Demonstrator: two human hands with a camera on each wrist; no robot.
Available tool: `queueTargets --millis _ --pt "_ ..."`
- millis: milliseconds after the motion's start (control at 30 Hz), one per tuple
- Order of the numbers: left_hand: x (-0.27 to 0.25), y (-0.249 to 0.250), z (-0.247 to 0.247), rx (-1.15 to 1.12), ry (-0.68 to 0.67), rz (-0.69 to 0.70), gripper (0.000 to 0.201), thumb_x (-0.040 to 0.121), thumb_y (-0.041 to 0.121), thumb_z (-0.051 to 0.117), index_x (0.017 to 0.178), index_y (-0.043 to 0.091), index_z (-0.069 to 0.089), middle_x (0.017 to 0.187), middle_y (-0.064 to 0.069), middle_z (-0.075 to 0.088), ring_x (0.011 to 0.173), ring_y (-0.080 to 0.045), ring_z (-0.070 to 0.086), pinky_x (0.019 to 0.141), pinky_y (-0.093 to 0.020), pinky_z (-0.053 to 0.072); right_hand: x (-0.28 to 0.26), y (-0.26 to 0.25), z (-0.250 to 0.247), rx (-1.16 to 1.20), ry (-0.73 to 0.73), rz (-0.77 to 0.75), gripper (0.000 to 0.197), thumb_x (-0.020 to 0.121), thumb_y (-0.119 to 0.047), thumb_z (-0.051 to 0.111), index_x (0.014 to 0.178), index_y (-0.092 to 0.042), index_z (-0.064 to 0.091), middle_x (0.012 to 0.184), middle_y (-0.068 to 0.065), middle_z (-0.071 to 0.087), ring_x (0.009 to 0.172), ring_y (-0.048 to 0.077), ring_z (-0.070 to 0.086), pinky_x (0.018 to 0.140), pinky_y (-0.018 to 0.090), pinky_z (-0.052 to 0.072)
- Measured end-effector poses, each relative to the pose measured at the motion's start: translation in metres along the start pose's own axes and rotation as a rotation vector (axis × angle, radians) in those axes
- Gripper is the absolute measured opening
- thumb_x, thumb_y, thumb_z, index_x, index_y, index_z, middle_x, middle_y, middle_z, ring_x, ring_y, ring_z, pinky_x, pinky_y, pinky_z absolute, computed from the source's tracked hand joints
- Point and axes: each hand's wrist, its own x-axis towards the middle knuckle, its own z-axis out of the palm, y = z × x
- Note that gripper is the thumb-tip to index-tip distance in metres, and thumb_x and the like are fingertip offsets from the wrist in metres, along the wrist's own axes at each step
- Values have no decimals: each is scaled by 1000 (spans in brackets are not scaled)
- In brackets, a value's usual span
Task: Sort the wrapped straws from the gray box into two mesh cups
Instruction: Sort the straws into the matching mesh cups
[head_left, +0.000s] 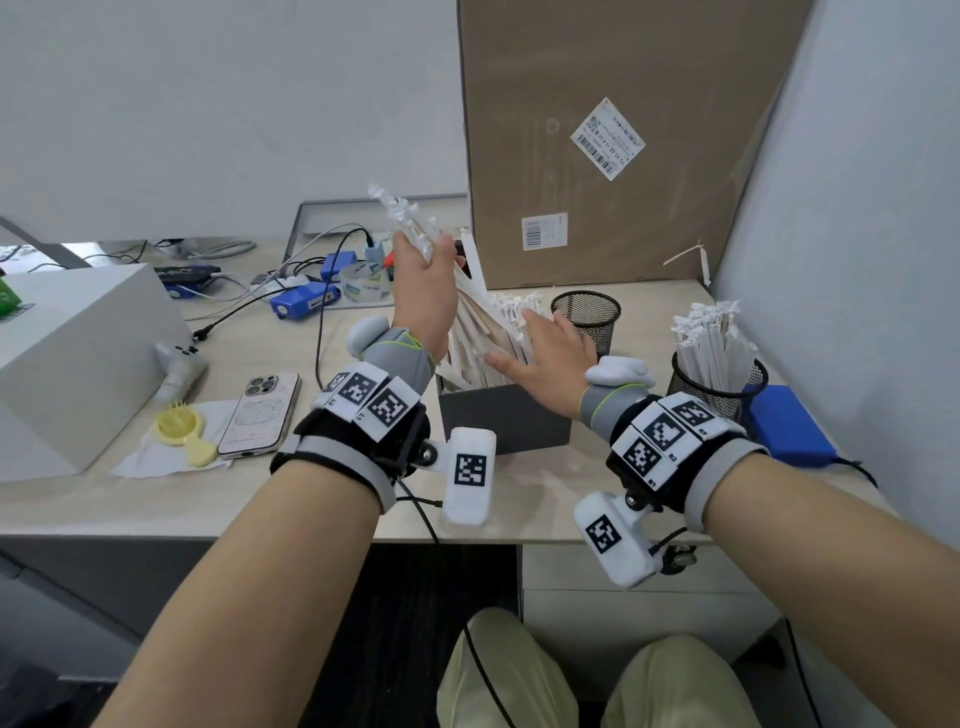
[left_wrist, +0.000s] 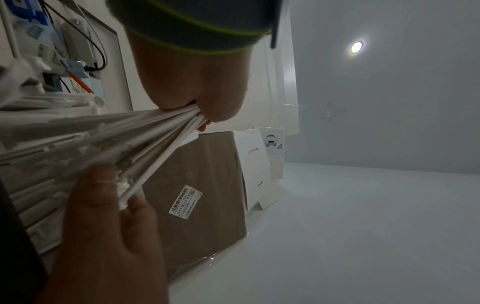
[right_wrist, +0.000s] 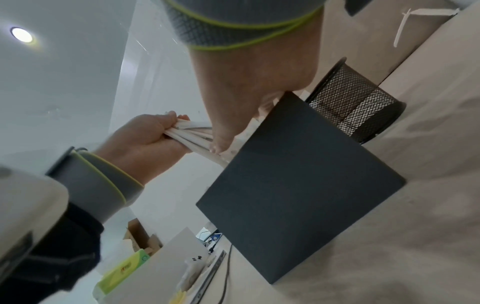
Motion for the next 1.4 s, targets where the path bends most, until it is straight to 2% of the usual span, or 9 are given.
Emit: queueTargets --millis 167,267,567,800,967,1033,1167,1300,1400 --pt "-7 -2 6 -6 -65 38 6 99 19 45 104 17 43 87 4 57 79 -7 58 72 -17 49 4 -18 -15 188 28 -43 96 72 -60 68 147 -20 22 144 6 46 135 26 39 109 43 33" --pt "-12 0 13 -71 -98 -2 6 98 19 47 93 22 46 80 2 58 75 -13 58 81 -34 51 5 -29 -18 344 -41 -37 92 74 -42 75 145 -21 21 133 4 54 120 26 53 91 31 43" --pt "-15 -2 22 -221 -114 -134 9 97 16 49 89 21 47 74 -1 56 76 -18 54 84 -41 48 4 -26 -14 267 15 -50 20 92 -21 51 102 -8 41 87 9 53 78 29 52 65 34 38" --pt "-14 -4 19 -383 -126 -199 7 94 9 54 97 11 48 77 -3 54 72 -13 54 81 -33 48 2 -27 -10 145 19 -79 17 93 -18 43 95 -12 27 83 12 50 73 32 50 61 33 32" --pt "-11 -16 12 -339 -217 -271 69 79 29 72 135 8 37 121 -13 61 112 -24 60 94 -35 50 0 -30 -12 170 47 -74 15 93 -17 41 95 -11 28 82 13 51 75 35 54 61 32 32" --pt "-14 -19 12 -292 -303 -333 84 71 36 78 137 8 34 126 -14 61 111 -24 62 93 -35 52 -1 -31 -14 175 51 -86 15 94 -18 42 102 -7 34 85 14 53 82 38 58 62 33 35" --pt "-19 -22 13 -283 -428 -396 37 89 26 64 116 3 53 105 -9 67 98 -19 64 88 -31 53 0 -32 -14 115 24 -118 53 93 -19 42 140 -3 24 108 20 61 93 38 62 73 40 48" --pt "-22 -21 18 -418 -344 -364 11 96 14 54 95 5 59 87 -5 73 88 -15 67 76 -24 56 -1 -33 -18 120 35 -132 51 93 -17 45 139 -7 26 105 19 62 89 38 62 69 39 47" --pt "-21 -14 22 -537 -250 -353 12 97 13 51 88 7 56 73 -4 71 71 -13 68 67 -26 57 -1 -32 -25 219 102 -88 41 91 -22 52 128 -11 40 103 14 64 90 33 61 69 34 42"
